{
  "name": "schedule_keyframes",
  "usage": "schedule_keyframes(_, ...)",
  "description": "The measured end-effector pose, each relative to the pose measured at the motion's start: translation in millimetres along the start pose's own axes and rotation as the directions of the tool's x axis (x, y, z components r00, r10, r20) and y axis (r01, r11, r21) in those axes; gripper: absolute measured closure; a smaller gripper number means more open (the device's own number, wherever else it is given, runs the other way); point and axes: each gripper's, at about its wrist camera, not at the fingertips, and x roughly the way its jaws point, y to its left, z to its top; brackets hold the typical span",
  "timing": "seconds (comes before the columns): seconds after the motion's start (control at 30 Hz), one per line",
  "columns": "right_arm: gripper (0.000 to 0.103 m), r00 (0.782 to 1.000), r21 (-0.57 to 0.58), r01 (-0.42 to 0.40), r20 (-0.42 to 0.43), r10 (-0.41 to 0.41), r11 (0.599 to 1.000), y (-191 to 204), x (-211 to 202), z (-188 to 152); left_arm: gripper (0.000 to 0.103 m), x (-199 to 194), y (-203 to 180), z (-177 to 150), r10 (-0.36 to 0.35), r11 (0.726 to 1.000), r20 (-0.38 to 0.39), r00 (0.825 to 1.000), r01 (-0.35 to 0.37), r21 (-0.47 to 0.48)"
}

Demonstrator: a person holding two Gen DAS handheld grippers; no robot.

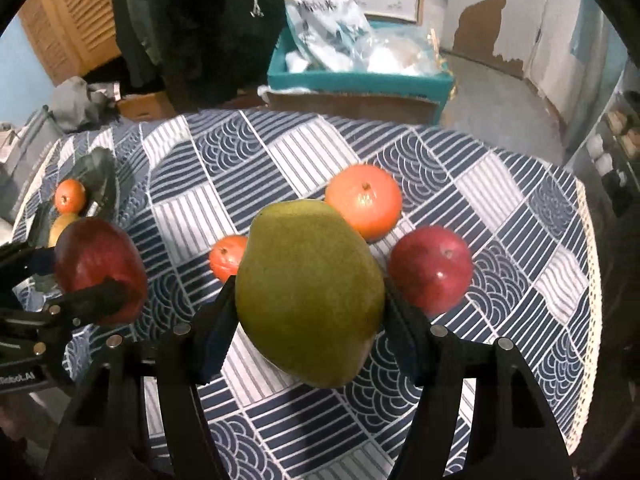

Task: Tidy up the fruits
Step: 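Close the left tool on the dark red apple while the right tool grasps and lifts the mango, then carry the apple with the left tool while the right tool carries the mango toward the glass plate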

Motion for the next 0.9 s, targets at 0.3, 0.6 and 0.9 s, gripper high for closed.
schedule_keyframes(0.3, 0.035, 0.996, -0.023, -0.004, 0.088, 0.006, 1.000, 10, -41, 10, 0.040, -33, 2, 4, 0.005, 1.000, 0.072, 0.997, -0.005, 0.002)
schedule_keyframes(0.6, 0.035, 0.984, -0.045, -0.011, 0.175, 0.019, 0.999, 18, -80, 22, 0.040, -67, 3, 6, -0.007, 1.000, 0.129, 0.992, 0.007, 0.001)
schedule_keyframes(0.9, 0.035, 0.973, -0.062, -0.046, 0.225, 0.059, 0.997, 29, -108, 27, 0.040, -97, 7, 7, 0.002, 1.000, 0.191, 0.982, -0.004, 0.007)
